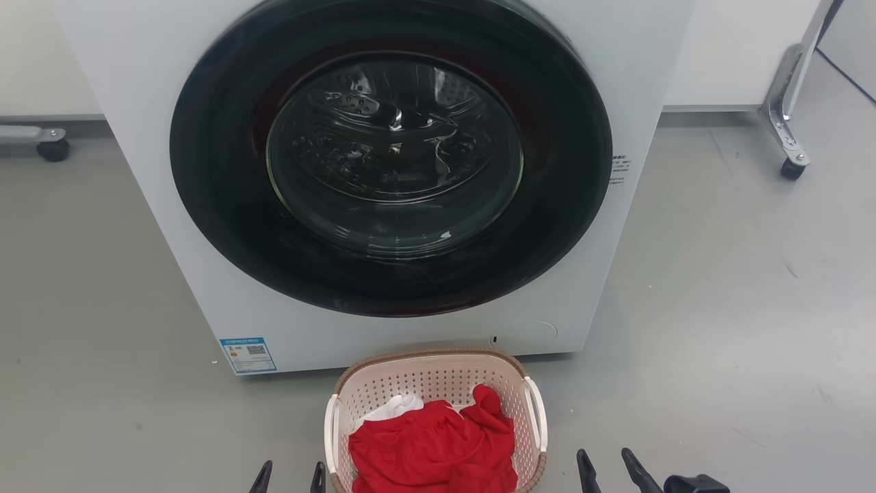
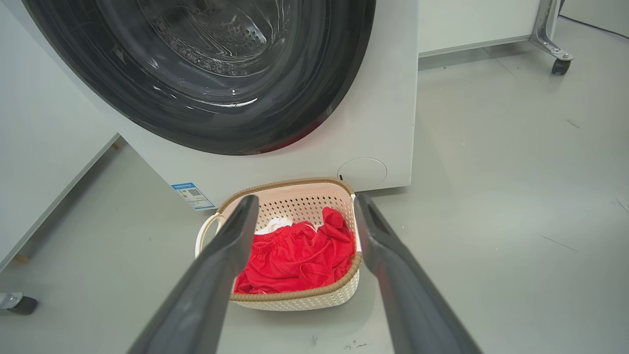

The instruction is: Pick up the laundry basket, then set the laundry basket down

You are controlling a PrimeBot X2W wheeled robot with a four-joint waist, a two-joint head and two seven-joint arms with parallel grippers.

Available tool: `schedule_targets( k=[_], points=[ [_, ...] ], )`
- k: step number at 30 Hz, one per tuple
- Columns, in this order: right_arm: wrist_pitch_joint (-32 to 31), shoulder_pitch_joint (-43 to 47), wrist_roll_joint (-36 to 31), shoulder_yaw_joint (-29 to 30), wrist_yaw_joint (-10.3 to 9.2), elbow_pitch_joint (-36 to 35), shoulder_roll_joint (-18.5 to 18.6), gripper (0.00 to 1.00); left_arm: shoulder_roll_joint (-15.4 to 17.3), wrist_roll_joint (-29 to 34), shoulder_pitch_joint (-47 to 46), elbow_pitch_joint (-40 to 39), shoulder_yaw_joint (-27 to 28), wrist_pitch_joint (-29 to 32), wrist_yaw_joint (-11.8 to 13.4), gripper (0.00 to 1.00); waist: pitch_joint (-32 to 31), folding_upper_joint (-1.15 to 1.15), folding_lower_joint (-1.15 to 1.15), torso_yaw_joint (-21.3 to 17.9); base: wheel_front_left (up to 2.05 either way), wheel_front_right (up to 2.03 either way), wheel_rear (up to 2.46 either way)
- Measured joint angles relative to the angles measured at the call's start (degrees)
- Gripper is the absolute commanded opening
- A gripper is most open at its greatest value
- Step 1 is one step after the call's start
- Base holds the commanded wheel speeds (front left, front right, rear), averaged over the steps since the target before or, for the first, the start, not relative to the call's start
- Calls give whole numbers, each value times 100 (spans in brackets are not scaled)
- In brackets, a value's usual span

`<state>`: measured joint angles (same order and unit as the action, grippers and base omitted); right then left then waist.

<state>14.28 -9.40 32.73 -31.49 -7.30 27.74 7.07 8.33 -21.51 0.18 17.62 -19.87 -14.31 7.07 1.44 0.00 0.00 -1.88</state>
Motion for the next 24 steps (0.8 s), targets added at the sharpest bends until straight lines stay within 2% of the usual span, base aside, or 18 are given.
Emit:
schedule_targets(
  k=[13,24],
  points=[
    [1,921,-1017,840,0,-1058,-230,100,-200,416,526,-311,583,0,1,100,-155,0,0,-55,0,0,0],
    [1,1132,-1680,1106,0,-1601,-341,100,-282,697,495,-402,933,0,1,100,-145,0,0,-86,0,0,0]
  ],
)
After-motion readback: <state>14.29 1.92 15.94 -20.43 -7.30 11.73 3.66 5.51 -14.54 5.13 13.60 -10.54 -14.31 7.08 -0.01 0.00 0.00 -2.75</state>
